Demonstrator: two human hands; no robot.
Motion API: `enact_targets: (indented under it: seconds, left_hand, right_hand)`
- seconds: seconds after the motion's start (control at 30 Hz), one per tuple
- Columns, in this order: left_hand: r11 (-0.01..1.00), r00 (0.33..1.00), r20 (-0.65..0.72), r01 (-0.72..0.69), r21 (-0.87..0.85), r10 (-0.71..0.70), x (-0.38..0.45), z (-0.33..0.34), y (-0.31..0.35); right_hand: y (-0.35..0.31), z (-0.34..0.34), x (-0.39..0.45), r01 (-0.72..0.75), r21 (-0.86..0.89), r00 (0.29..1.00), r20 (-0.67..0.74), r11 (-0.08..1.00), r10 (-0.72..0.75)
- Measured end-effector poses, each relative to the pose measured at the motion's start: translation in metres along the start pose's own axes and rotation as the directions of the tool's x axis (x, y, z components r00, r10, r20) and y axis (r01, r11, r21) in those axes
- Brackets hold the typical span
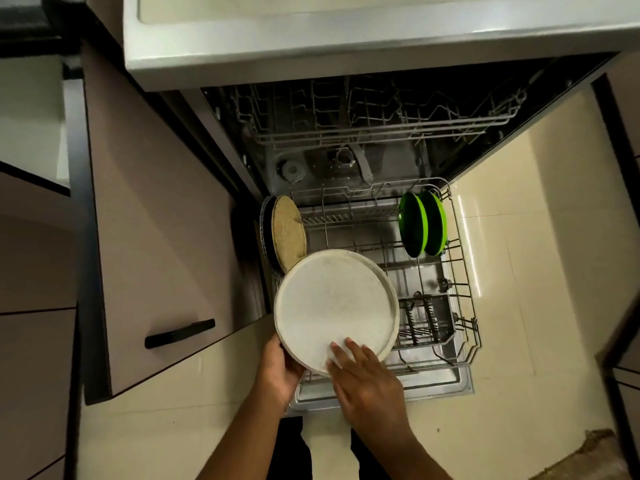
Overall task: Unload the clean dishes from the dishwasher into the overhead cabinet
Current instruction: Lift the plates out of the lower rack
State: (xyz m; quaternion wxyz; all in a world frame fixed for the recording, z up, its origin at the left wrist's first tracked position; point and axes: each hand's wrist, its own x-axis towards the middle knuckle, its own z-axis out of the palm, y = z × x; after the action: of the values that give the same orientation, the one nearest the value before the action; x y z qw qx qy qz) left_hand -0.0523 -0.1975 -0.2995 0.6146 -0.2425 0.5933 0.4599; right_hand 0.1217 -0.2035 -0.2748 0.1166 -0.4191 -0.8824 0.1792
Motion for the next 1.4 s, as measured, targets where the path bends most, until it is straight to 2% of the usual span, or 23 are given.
enact_targets:
  seconds: [0.3,0.5,0.6,0.77,0.93,1.0,1.07,1.13,1.2,1.3,1.4]
  left_hand:
    - [0.977,0.997,0.048,0.061,-0.202,-0.053,0.004,-0.004,-0.007]
    - [0.984,0.995,0.087,0.056,-0.167,-0.042,0.002,0.003,0.0]
    - [0.988,0.998,0.056,0.043,-0.149,-0.035,0.003,0.008,0.004]
    - [0.998,0.986,0.161,-0.039,-0.047,0.046,0.004,0.007,0.011]
    - [0.999,0.984,0.171,-0.043,0.0,0.043,0.006,-0.007,0.015]
    - [1.0,0.985,0.171,-0.028,0.015,0.025,0.009,-0.017,0.019]
    - [1.0,0.987,0.162,-0.012,0.02,0.008,0.012,-0.028,0.023]
    - [0.999,0.991,0.132,-0.003,0.033,-0.001,0.016,-0.04,0.026]
    - [0.999,0.994,0.108,0.009,0.043,-0.013,0.018,-0.049,0.027]
    - [0.998,0.996,0.083,0.035,0.047,-0.039,0.02,-0.063,0.025]
    - [0.995,0.994,0.085,0.062,0.079,-0.069,0.017,-0.074,0.029]
  right_hand:
    - [0.009,0.005,0.0,0.011,-0.057,0.998,0.063,0.998,-0.008]
    - [0.017,0.009,0.001,0.088,-0.05,0.996,-0.011,0.995,-0.089]
    - [0.017,0.017,0.003,0.109,-0.051,0.994,0.035,0.993,-0.108]
    - [0.018,0.019,0.012,0.102,-0.018,0.994,0.041,0.995,-0.101]
    - [0.014,0.022,0.016,0.134,0.064,0.985,0.104,0.989,-0.14]
    - [0.012,0.016,0.021,0.031,0.175,0.992,0.114,0.984,-0.052]
    - [0.009,0.004,0.038,-0.147,0.274,0.989,0.069,0.95,0.133]
    - [0.006,-0.003,0.07,-0.299,0.334,0.951,0.031,0.894,0.307]
    - [0.007,0.0,0.11,-0.404,0.354,0.906,0.029,0.844,0.421]
    - [0.01,0.026,0.176,-0.437,0.435,0.887,0.064,0.787,0.457]
    - [0.015,0.07,0.231,-0.494,0.385,0.868,0.164,0.78,0.469]
